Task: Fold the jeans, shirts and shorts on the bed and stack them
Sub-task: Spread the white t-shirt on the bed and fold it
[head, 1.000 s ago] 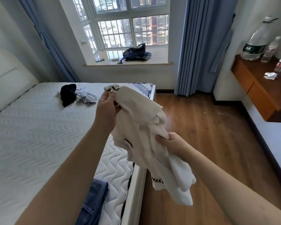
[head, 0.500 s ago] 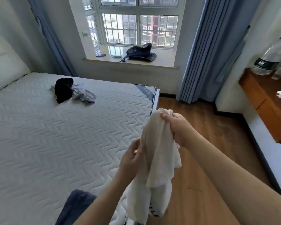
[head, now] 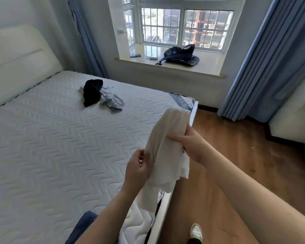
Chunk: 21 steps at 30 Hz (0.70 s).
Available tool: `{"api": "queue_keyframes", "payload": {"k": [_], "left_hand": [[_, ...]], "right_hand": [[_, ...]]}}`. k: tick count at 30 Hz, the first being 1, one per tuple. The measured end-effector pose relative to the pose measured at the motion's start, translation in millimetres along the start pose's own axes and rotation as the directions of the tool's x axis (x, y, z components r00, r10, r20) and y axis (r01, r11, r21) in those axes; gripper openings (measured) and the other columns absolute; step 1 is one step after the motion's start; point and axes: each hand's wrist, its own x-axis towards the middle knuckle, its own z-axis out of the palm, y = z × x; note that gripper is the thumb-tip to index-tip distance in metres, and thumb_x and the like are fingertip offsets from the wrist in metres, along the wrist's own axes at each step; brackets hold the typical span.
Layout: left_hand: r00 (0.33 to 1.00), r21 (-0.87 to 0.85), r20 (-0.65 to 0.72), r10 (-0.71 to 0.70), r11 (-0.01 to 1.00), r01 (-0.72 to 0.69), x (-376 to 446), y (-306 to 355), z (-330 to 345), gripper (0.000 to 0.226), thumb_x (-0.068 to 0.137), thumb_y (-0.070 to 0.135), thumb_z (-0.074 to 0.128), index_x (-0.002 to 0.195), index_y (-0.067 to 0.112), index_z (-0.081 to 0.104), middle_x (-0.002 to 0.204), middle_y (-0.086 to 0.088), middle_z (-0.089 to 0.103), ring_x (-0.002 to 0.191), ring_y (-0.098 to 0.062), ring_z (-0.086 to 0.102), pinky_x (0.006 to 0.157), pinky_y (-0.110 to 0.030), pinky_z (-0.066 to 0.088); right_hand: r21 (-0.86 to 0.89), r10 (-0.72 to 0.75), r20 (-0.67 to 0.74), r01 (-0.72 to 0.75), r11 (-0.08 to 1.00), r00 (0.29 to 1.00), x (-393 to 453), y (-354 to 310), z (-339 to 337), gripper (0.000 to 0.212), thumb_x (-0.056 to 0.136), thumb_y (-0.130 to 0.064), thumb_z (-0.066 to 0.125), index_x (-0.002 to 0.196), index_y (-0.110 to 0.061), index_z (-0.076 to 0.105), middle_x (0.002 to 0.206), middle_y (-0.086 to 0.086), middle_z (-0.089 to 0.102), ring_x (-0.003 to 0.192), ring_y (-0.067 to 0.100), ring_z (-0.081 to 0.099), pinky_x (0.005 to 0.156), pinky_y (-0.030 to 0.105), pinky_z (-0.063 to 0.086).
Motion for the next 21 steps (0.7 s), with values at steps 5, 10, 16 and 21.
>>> {"api": "queue_keyframes", "payload": {"k": [5, 10, 16, 21], "left_hand": [[0.989, 0.088, -0.139, 0.048, 0.995, -0.036, 48.8, 23.4, 11.0, 0.012, 0.097, 0.035, 0.05, 0.088, 0.034, 0.057, 0.079, 0.009, 0.064, 0.071, -0.004, 0.059, 0.059, -0.01, 0.04], [0.971, 0.189, -0.239, 0.02, 0.982, 0.026, 85.7, 32.7, 10.7, 0.009, 0.098, 0.029, 0.054, 0.094, 0.029, 0.062, 0.083, 0.01, 0.067, 0.077, 0.0, 0.062, 0.063, -0.01, 0.043], [0.907, 0.291, -0.419, -0.044, 0.94, 0.179, 113.4, 25.2, -15.0, 0.008, 0.096, 0.019, 0.058, 0.096, 0.021, 0.065, 0.084, 0.009, 0.067, 0.075, 0.003, 0.06, 0.062, -0.004, 0.038], [0.826, 0.302, -0.561, -0.063, 0.913, 0.275, 123.0, 12.3, -53.7, 0.006, 0.098, 0.024, 0.056, 0.096, 0.026, 0.062, 0.082, 0.019, 0.062, 0.076, 0.012, 0.058, 0.063, -0.001, 0.039]], "right_hand": [[0.065, 0.032, 0.195, -0.046, 0.997, 0.98, 54.8, 19.2, -18.2, 0.05, 0.072, -0.009, 0.083, 0.109, -0.038, 0.064, 0.114, 0.003, 0.071, 0.105, 0.019, 0.069, 0.079, 0.03, 0.057], [-0.008, 0.281, 0.411, -0.305, 0.952, 0.867, 101.9, 45.4, -43.6, 0.047, 0.066, -0.032, 0.09, 0.109, -0.018, 0.074, 0.115, 0.013, 0.071, 0.107, 0.027, 0.068, 0.084, 0.035, 0.057], [-0.05, 0.377, 0.543, -0.42, 0.906, 0.75, 126.8, 65.7, -37.8, 0.067, 0.059, -0.031, 0.093, 0.118, -0.012, 0.065, 0.114, 0.008, 0.072, 0.107, 0.021, 0.068, 0.08, 0.024, 0.055], [-0.028, 0.298, 0.535, -0.336, 0.941, 0.791, 145.2, 54.2, -5.0, 0.051, 0.074, -0.02, 0.083, 0.12, -0.005, 0.064, 0.112, 0.014, 0.072, 0.107, 0.028, 0.068, 0.085, 0.036, 0.056]]}}
